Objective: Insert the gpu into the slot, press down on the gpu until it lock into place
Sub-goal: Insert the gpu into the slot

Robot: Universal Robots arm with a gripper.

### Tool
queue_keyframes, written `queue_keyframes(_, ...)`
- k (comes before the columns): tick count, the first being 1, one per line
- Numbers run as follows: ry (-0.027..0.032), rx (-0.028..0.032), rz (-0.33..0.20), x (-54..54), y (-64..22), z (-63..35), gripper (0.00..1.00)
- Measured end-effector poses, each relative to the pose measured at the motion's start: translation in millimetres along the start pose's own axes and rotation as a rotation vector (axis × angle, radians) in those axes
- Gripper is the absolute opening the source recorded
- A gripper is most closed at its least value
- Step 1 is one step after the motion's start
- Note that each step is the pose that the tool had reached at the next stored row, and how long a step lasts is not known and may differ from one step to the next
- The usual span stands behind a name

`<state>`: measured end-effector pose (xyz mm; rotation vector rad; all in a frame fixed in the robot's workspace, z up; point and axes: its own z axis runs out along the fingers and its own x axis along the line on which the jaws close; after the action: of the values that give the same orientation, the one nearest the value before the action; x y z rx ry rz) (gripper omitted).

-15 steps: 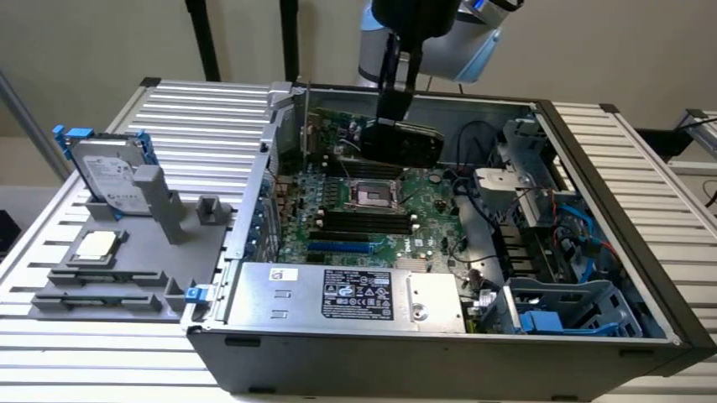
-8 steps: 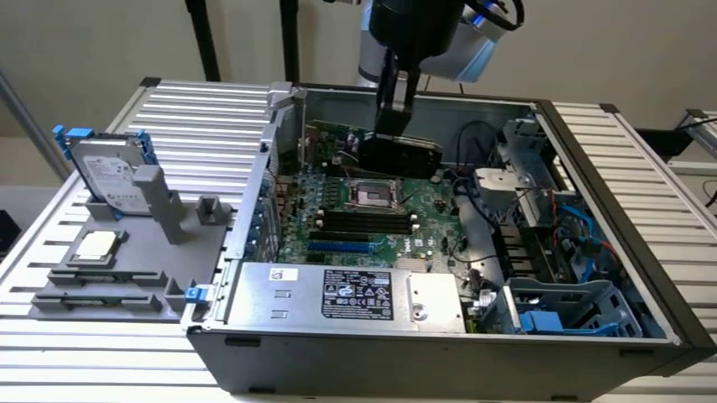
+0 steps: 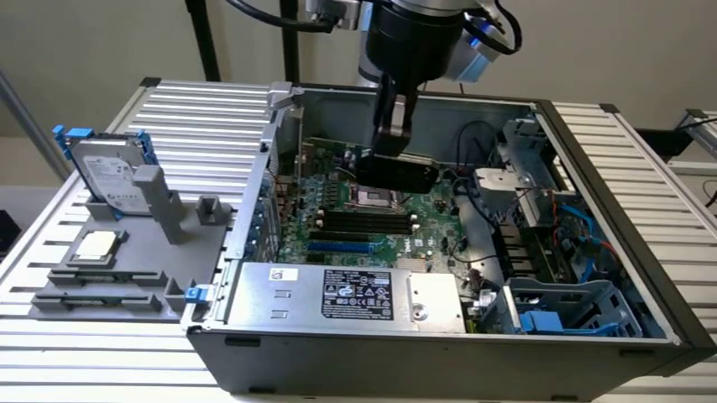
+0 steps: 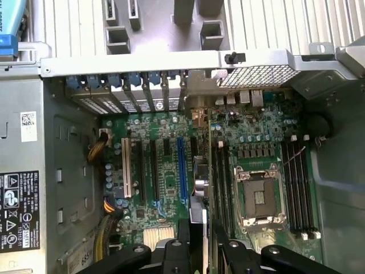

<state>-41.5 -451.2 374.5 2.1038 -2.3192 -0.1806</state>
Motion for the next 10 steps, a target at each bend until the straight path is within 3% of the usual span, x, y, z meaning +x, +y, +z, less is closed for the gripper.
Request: queue_keyframes(10, -0.0217, -0.0058, -0.045, 17.8, -0.6, 14.1, 0.26)
